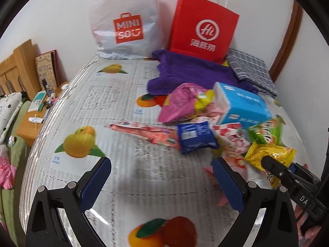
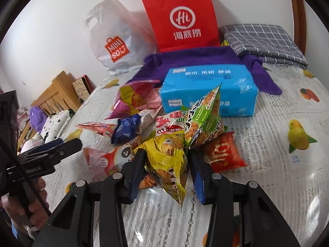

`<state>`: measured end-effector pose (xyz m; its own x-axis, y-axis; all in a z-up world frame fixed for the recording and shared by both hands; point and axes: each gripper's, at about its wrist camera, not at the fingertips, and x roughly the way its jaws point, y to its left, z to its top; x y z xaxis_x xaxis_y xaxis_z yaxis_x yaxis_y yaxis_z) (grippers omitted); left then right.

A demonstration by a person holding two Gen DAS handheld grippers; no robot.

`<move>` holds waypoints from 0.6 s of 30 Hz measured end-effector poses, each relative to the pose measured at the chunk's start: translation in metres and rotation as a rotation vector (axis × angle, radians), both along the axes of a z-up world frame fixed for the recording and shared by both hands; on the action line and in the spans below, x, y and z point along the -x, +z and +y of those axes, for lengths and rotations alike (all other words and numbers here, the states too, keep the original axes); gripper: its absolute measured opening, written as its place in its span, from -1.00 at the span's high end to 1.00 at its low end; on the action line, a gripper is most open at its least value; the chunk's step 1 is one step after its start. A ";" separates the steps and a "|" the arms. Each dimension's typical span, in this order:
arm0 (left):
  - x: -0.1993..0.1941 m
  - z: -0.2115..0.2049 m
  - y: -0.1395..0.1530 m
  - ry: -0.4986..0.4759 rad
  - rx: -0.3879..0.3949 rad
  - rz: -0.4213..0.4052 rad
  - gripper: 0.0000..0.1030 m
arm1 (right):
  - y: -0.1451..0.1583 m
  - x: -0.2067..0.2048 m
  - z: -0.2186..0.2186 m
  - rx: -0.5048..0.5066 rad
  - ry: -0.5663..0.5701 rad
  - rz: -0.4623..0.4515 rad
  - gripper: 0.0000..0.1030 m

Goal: Organize snacks
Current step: 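Lift the yellow bag with the right gripper while the left gripper grasps the pink bag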

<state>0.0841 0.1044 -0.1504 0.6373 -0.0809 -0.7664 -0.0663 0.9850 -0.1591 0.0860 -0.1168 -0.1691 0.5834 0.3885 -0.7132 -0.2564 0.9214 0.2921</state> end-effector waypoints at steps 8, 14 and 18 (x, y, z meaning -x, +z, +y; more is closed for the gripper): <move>-0.005 -0.040 -0.004 -0.087 0.030 0.026 -0.93 | 0.011 0.015 -0.029 0.007 -0.032 -0.041 0.23; -0.015 -0.065 -0.022 -0.120 0.030 0.082 -0.93 | 0.005 0.022 -0.062 0.086 -0.100 -0.055 0.23; -0.023 -0.075 -0.032 -0.115 0.045 0.113 -0.81 | -0.008 0.020 -0.086 0.104 -0.155 -0.037 0.23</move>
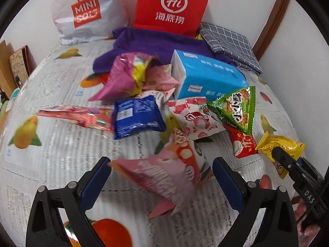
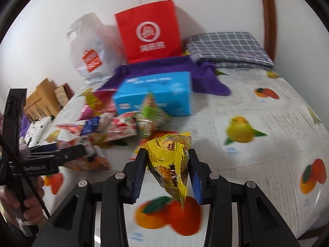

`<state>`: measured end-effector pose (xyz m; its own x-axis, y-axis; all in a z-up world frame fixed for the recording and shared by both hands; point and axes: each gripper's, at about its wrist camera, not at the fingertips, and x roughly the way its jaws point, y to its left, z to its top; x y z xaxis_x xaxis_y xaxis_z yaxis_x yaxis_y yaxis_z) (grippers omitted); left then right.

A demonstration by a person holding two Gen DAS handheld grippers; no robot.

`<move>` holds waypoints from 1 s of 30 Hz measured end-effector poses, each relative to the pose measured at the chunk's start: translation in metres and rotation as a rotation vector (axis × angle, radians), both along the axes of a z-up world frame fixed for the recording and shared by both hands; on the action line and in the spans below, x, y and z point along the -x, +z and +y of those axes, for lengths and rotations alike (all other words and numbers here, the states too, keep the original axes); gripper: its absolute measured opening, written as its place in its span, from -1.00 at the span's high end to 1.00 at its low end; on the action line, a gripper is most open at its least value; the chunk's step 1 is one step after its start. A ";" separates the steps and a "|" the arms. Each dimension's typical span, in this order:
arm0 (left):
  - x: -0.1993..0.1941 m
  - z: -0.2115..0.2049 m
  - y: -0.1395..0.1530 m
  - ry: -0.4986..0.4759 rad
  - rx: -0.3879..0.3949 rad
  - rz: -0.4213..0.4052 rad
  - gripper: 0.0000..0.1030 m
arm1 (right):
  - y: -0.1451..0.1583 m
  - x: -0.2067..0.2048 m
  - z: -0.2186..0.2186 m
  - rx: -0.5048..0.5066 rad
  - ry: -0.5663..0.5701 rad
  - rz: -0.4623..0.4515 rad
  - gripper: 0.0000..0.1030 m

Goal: Organize snacks
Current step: 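Lift the yellow bag with the right gripper while the left gripper grasps the pink bag, then carry both bags over the purple towel, right and left grippers together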

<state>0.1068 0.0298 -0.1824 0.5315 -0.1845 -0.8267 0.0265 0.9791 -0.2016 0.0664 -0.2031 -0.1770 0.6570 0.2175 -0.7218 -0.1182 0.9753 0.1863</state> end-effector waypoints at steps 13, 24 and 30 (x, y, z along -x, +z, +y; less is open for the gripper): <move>-0.002 -0.006 0.005 0.010 0.028 0.025 0.06 | -0.021 -0.007 -0.022 -0.023 -0.018 0.051 0.23; 0.004 -0.011 0.049 -0.027 0.024 -0.051 0.08 | 0.011 -0.007 -0.025 -0.048 -0.019 0.021 0.23; -0.012 -0.015 0.078 -0.046 0.024 -0.098 0.08 | 0.040 -0.018 -0.017 -0.023 -0.011 -0.013 0.23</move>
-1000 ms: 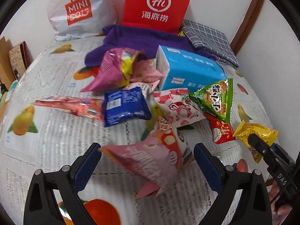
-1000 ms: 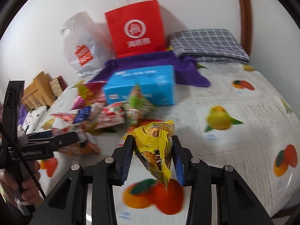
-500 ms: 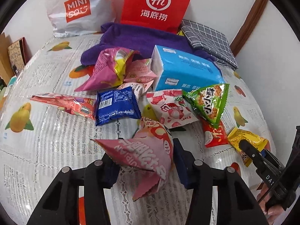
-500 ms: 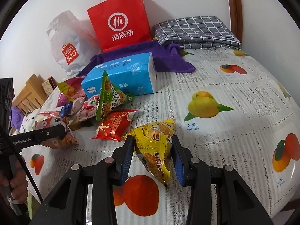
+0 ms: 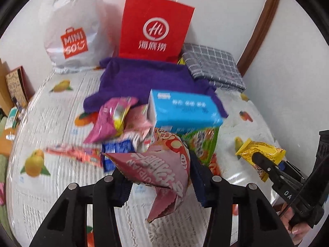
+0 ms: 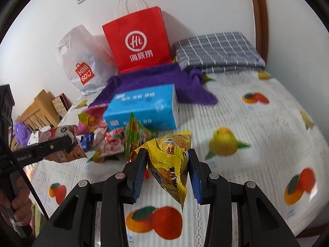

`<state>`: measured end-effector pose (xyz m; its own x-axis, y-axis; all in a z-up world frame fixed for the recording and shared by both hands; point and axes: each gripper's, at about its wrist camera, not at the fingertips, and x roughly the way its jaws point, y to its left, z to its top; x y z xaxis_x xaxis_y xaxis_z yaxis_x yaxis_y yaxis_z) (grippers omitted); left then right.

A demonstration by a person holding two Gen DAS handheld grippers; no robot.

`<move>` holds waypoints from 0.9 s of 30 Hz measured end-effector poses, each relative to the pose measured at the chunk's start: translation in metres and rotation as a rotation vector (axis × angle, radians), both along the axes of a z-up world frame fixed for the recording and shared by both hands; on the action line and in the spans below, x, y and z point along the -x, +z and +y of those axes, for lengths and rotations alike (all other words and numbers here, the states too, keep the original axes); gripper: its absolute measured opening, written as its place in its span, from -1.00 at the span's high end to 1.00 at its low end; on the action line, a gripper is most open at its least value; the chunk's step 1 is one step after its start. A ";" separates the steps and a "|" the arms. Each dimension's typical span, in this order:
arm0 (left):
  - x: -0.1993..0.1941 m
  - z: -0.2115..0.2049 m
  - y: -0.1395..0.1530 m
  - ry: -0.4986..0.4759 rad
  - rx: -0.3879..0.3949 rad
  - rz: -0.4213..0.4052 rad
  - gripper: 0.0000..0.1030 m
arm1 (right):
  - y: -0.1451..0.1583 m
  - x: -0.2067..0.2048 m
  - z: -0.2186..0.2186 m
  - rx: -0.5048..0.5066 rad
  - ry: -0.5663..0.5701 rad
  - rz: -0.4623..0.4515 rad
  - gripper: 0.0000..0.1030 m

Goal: Organize snacks
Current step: 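Carry both bags over the purple towel, right and left grippers together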

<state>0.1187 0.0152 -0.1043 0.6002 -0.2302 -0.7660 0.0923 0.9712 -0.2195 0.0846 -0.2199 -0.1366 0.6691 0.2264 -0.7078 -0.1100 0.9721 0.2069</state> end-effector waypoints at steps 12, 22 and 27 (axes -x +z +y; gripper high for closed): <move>-0.062 0.000 0.047 -0.018 -0.042 -0.065 0.08 | 0.068 -0.067 0.019 0.010 0.042 -0.095 0.24; -0.136 0.014 0.064 0.018 -0.114 -0.101 0.08 | 0.091 -0.166 0.036 0.026 0.094 -0.155 0.24; -0.179 0.024 0.054 0.027 -0.119 -0.088 0.08 | 0.078 -0.214 0.041 0.057 0.116 -0.141 0.24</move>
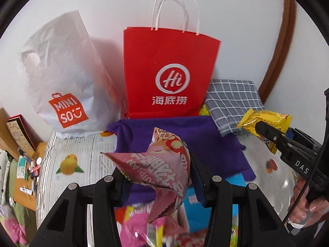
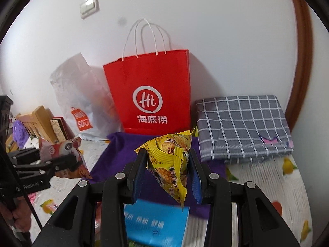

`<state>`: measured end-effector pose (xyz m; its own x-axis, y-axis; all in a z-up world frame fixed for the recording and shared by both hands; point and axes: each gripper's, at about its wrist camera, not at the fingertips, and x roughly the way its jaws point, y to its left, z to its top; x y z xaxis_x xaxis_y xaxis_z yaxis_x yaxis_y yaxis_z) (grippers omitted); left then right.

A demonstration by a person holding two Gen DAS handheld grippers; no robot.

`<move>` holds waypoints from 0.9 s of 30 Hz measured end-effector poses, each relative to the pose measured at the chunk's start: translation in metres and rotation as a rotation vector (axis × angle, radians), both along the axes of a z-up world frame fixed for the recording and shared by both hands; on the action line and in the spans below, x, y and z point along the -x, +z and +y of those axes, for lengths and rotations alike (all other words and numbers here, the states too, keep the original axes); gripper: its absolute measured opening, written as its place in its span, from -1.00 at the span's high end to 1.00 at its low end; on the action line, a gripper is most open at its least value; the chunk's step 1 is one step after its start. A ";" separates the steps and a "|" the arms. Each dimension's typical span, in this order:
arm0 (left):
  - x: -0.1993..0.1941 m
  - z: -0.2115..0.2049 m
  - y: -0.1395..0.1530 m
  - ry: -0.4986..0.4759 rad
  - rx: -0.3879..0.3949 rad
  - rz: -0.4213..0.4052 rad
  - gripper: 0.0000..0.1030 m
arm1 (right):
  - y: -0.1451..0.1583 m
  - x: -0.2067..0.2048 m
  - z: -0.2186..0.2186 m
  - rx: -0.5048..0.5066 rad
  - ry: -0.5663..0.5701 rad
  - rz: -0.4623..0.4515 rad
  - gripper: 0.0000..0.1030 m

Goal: Organize snacks
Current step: 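Carry both bags over the purple towel, right and left grippers together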

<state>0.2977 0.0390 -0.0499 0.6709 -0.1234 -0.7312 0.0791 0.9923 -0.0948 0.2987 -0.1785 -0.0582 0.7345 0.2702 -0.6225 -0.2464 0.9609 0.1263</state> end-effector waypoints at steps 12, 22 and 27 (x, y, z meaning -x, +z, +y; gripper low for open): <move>-0.074 0.004 -0.037 -0.017 0.010 0.089 0.09 | -0.039 -0.080 0.012 0.074 0.028 0.042 0.24; -0.099 -0.001 -0.072 -0.043 -0.003 0.157 0.09 | -0.066 -0.105 0.008 0.058 0.100 0.130 0.24; -0.104 -0.004 -0.088 -0.055 -0.008 0.195 0.08 | -0.077 -0.112 0.006 0.053 0.128 0.178 0.24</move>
